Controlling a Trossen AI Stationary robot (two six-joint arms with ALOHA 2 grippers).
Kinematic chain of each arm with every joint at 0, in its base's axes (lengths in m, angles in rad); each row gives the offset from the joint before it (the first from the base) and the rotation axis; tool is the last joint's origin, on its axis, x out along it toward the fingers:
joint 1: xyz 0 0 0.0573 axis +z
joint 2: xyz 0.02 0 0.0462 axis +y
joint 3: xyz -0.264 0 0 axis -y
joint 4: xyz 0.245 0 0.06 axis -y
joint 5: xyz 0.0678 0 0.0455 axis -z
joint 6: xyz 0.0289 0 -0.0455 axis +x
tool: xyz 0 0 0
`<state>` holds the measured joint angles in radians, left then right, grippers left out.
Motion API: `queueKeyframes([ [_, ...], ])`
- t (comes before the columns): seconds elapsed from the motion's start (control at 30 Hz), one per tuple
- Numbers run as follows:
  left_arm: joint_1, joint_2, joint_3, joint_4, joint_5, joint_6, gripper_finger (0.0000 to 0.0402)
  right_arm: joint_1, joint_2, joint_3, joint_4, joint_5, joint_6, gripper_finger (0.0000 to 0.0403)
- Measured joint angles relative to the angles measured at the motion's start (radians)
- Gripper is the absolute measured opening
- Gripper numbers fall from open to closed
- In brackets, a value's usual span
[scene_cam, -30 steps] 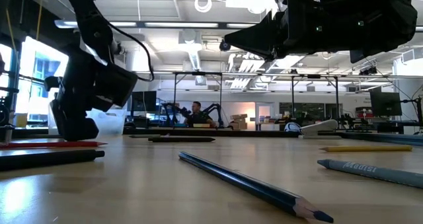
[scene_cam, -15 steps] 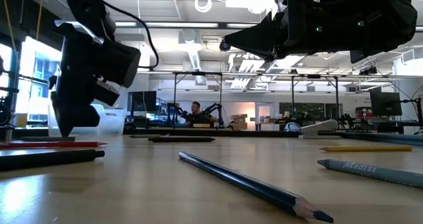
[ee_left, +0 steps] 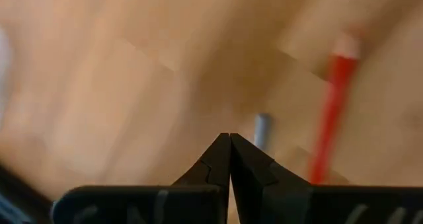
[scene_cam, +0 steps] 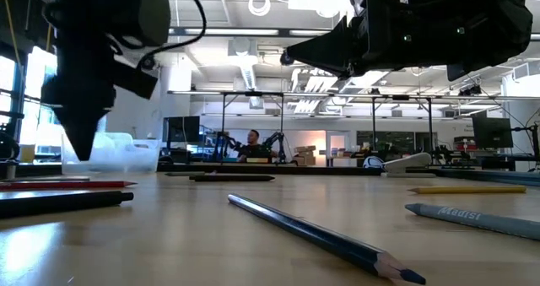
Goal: Sort crayons/erasers/pens/pencils in bins
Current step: Put the middle gray crayon into the bottom transparent bin
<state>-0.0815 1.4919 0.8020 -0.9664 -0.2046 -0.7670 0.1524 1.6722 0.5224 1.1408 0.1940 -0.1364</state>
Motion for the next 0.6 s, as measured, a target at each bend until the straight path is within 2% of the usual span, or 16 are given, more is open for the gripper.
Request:
queueKeyframes([
  [0.27, -0.138, -0.003, 0.007, 0.064, 0.082, -0.071, 0.0008, 0.0, 0.0, 0.0, 0.0, -0.009, 0.0, 0.0],
  [0.4, -0.168, -0.003, -0.001, 0.16, 0.097, -0.088, 0.0034, 0.0, 0.0, 0.0, 0.0, -0.01, 0.0, 0.0],
  [0.6, -0.155, -0.003, -0.054, 0.163, 0.056, -0.103, 0.0079, 0.0, 0.0, 0.0, 0.0, -0.012, 0.001, 0.0],
])
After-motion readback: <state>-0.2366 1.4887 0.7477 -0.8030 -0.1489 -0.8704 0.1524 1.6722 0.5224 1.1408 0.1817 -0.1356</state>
